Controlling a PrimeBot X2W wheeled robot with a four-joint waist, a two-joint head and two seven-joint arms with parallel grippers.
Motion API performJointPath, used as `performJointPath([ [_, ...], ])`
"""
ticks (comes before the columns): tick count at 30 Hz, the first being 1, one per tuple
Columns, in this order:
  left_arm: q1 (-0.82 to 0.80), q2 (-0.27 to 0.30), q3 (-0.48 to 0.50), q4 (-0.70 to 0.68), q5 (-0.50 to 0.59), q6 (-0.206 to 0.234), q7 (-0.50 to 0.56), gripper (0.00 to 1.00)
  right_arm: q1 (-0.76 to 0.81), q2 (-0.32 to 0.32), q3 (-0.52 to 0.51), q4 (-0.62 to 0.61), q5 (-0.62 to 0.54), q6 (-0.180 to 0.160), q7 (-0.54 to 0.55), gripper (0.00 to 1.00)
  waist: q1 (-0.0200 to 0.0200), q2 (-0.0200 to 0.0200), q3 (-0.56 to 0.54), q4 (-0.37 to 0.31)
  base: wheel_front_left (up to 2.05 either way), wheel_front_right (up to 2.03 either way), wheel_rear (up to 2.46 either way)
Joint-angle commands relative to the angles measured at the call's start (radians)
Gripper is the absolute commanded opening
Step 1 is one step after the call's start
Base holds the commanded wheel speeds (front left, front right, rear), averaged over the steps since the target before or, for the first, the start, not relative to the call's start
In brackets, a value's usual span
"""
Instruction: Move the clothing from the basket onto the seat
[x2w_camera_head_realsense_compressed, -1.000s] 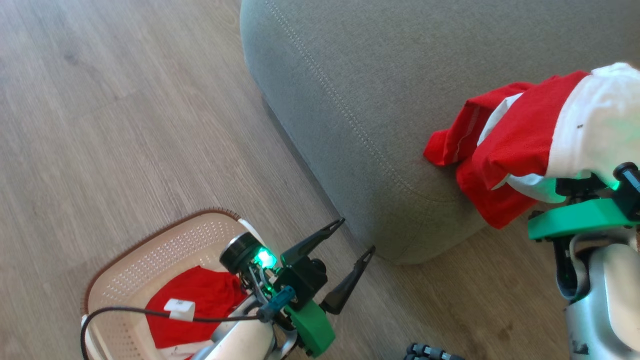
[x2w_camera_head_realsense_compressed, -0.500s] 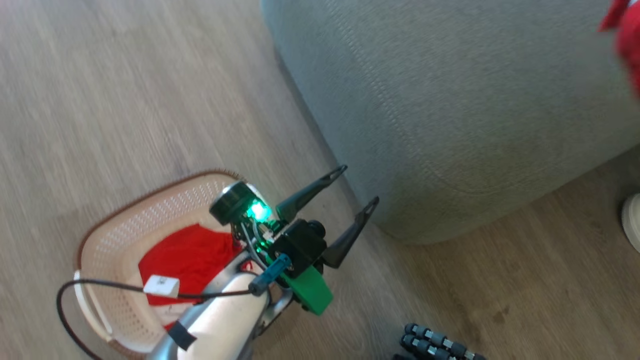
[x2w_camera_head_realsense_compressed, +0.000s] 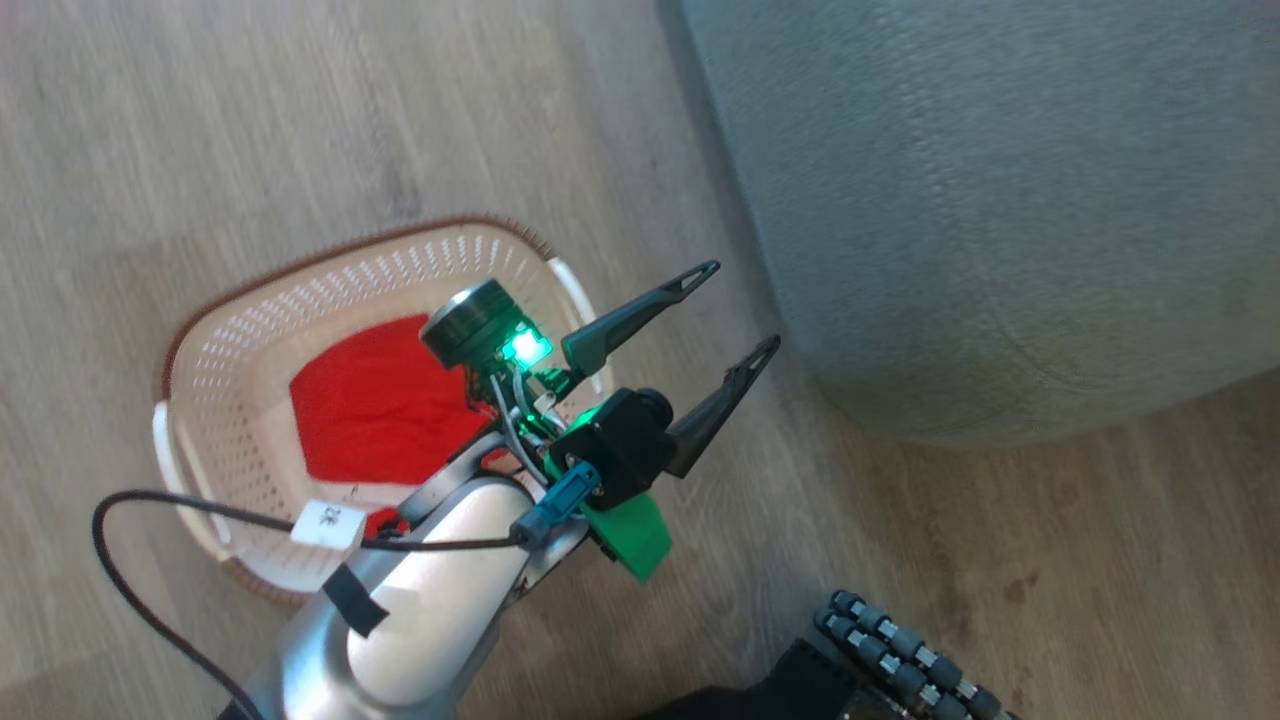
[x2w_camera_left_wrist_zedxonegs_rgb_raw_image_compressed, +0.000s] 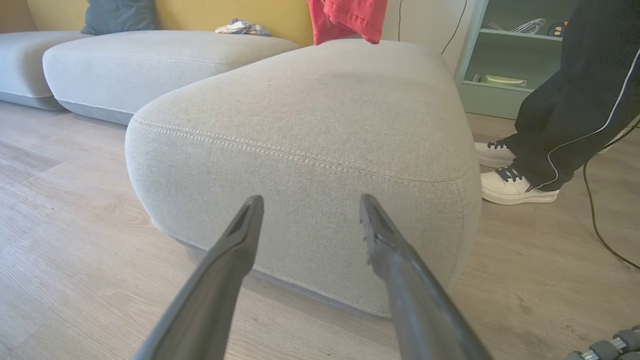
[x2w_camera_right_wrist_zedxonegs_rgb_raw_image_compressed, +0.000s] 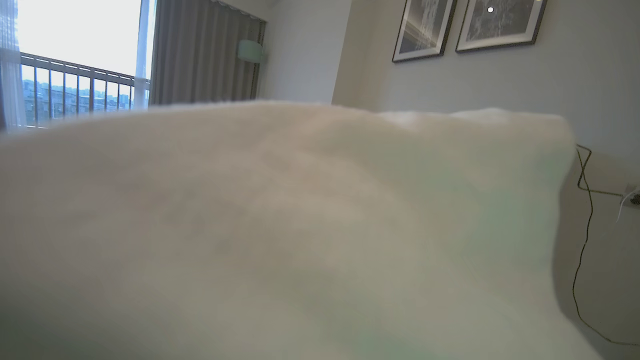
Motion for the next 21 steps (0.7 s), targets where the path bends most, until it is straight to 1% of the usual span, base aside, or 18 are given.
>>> performJointPath([
  [1,-0.023,0.007,0.01,-0.038,0.006,0.007,-0.005,1.0,-0.034,-0.044,0.005,0.004,0.011,0.0,-0.005,0.0,-0.0003,0.0,0.048,0.041,0.0,0.0,0.0],
  [5,-0.048,0.014,-0.001,-0.039,0.003,0.016,-0.005,1.0,-0.097,-0.055,-0.01,0.14,0.046,0.0,-0.005,0.0,-0.0003,0.0,0.086,0.066,0.0,0.0,0.0],
  [9,-0.069,0.018,-0.015,-0.04,0.001,0.023,-0.005,1.0,-0.132,-0.06,0.004,0.263,0.043,0.0,-0.005,0.0,-0.0003,0.0,0.113,0.089,0.0,0.0,0.0],
  [16,-0.098,0.021,-0.039,-0.039,-0.004,0.038,-0.005,1.0,-0.15,-0.033,-0.02,0.434,0.048,0.0,-0.005,0.0,-0.0003,0.0,0.139,0.114,0.0,0.0,0.0],
  [21,-0.108,0.023,-0.049,-0.037,-0.011,0.052,-0.005,1.0,-0.152,-0.015,-0.019,0.568,0.045,0.0,-0.005,0.0,-0.0003,0.0,0.145,0.122,0.0,0.0,0.0],
])
